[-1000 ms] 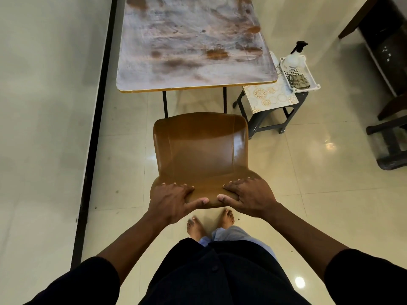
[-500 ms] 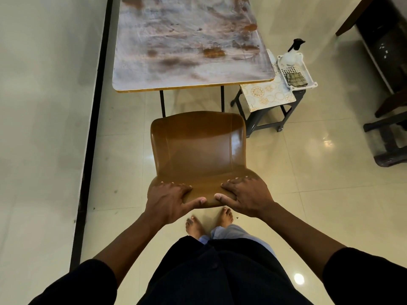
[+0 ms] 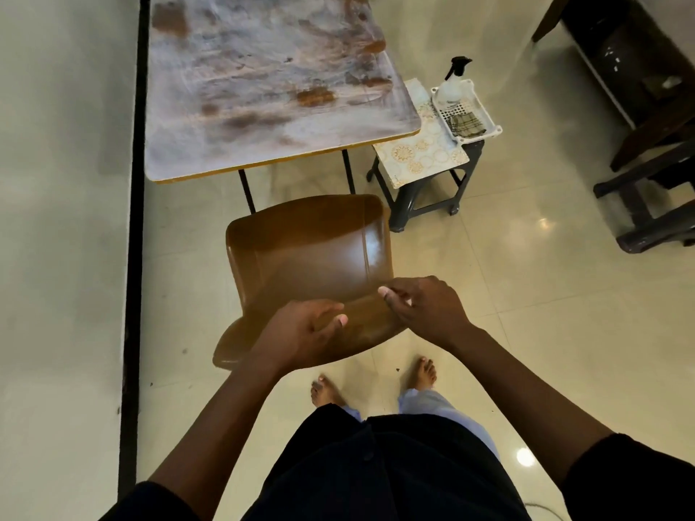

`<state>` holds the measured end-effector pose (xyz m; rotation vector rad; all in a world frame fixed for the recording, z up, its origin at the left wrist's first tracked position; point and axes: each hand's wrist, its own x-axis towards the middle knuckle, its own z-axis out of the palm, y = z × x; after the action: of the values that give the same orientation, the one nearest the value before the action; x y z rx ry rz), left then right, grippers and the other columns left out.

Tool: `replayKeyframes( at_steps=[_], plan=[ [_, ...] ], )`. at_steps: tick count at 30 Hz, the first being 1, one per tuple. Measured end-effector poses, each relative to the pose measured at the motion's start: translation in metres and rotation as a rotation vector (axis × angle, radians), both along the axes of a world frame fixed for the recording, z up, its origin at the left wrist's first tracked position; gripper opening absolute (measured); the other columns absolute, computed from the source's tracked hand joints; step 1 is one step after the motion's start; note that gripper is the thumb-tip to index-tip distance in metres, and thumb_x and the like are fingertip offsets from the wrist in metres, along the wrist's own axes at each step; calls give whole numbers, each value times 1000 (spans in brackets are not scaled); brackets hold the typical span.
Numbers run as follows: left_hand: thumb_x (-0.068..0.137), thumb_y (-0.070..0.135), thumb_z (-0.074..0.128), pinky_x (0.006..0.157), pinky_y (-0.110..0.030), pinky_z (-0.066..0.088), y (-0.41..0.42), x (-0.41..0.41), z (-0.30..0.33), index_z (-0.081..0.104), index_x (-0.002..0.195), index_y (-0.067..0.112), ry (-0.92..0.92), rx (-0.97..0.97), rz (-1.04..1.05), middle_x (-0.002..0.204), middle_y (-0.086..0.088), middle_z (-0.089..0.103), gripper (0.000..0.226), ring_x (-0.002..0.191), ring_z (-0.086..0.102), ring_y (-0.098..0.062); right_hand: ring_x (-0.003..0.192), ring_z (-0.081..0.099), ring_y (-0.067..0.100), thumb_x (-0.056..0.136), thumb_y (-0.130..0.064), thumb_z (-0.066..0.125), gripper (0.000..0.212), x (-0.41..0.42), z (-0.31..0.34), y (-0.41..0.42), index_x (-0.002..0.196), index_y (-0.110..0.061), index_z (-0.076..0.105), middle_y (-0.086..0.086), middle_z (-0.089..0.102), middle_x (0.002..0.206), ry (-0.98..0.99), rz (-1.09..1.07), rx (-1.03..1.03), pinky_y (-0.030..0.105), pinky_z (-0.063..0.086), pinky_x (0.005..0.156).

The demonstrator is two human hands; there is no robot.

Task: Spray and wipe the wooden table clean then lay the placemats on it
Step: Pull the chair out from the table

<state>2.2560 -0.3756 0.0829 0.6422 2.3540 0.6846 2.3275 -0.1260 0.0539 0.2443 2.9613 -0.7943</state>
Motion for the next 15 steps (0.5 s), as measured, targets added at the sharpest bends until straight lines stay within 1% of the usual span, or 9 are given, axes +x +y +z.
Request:
replayKeyframes(
  at_steps=[2, 4, 6, 8, 10, 12, 13, 15],
  plan=[
    [99, 54, 51, 100, -35, 54, 32, 1, 8, 72, 134, 28, 14, 18, -20, 131, 9, 74, 49, 117, 68, -12, 79, 70, 15, 102, -56, 48, 43, 3, 1, 28, 109, -28, 80, -5, 78, 93, 22, -68, -74, 28, 54, 66],
    [102, 51, 54, 102, -34, 53, 62, 2, 13, 72, 133, 30, 30, 45, -21, 131, 11, 74, 42, 118, 67, -8, 80, 68, 9, 104, -51, 54, 35, 6, 6, 57, 108, -28, 80, -8, 79, 95, 30, -104, -120, 26, 52, 67],
    [103, 48, 56, 101, -33, 55, 100, 5, 20, 73, 130, 31, 20, 83, 7, 127, 13, 75, 36, 114, 67, -5, 81, 68, 7, 104, -45, 58, 28, 11, 15, 92, 106, -27, 80, -10, 79, 95, 54, -151, -161, 29, 54, 70],
    [104, 45, 57, 98, -31, 56, 137, 8, 26, 74, 126, 32, 2, 113, 34, 121, 14, 76, 31, 108, 68, -1, 82, 70, 7, 104, -42, 61, 26, 18, 21, 127, 104, -26, 81, -10, 79, 93, 70, -208, -229, 34, 58, 74],
    [105, 47, 57, 97, -30, 56, 182, 11, 29, 72, 129, 33, 4, 120, 30, 124, 14, 75, 32, 111, 67, -1, 82, 72, 7, 103, -41, 63, 24, 27, 24, 168, 103, -25, 81, -11, 78, 89, 56, -273, -318, 38, 59, 77],
    [104, 48, 59, 94, -23, 53, 226, 15, 30, 71, 132, 33, -23, 139, 25, 129, 13, 73, 34, 114, 65, 1, 81, 72, 7, 102, -40, 64, 23, 36, 25, 210, 100, -25, 81, -12, 78, 87, 34, -322, -396, 41, 60, 78],
    [105, 47, 59, 95, -23, 53, 244, 15, 29, 70, 134, 31, -25, 143, 16, 132, 13, 72, 35, 115, 64, 2, 80, 73, 7, 102, -39, 65, 22, 39, 26, 227, 99, -24, 81, -12, 78, 87, 29, -338, -427, 42, 60, 80],
    [105, 46, 58, 99, -28, 54, 286, 18, 31, 69, 136, 29, -21, 154, 2, 135, 12, 71, 37, 120, 64, 0, 80, 74, 7, 102, -37, 66, 21, 44, 30, 265, 99, -23, 81, -12, 78, 86, 37, -362, -471, 42, 60, 81]
  ],
)
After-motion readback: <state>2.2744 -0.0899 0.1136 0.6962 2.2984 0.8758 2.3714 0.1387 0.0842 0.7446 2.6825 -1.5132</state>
